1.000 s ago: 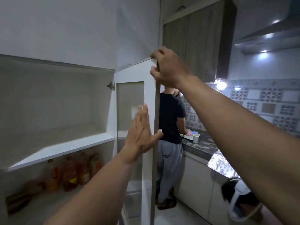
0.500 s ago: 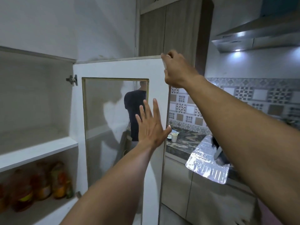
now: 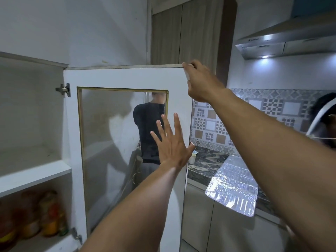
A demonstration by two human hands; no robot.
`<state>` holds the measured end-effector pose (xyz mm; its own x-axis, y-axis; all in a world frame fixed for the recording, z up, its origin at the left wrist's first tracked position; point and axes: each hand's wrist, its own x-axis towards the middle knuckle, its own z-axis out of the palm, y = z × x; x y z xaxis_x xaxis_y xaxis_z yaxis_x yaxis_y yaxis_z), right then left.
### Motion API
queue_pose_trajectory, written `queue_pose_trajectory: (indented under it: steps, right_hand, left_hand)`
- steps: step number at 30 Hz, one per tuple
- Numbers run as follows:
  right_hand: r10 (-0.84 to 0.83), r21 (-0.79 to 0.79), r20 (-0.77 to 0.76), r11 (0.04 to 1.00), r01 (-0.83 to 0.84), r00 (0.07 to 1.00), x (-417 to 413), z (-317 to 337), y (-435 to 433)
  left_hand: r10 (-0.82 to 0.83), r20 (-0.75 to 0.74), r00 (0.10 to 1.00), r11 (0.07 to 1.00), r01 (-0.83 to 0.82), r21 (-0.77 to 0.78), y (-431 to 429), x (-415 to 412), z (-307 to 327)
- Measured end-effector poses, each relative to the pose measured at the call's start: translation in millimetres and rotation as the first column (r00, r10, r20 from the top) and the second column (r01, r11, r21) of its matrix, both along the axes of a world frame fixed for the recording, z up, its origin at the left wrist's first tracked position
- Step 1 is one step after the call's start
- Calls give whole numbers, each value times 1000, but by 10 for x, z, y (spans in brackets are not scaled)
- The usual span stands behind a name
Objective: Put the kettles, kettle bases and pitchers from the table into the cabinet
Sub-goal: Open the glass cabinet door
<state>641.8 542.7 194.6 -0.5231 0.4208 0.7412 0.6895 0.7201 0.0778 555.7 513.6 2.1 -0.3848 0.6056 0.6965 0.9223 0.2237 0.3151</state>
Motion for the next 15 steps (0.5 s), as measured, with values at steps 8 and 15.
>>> queue_pose_trajectory:
  steps: [8, 15]
  right_hand:
    - [-54, 11, 13, 998, 54, 998, -20, 4, 60]
    - [-25, 146, 24, 989, 21, 999, -220, -16, -195]
  left_hand:
    - [8, -14, 1000, 1000, -8, -19, 74, -39, -2]
    - [-50, -67, 996, 999, 50, -3, -268, -346, 61]
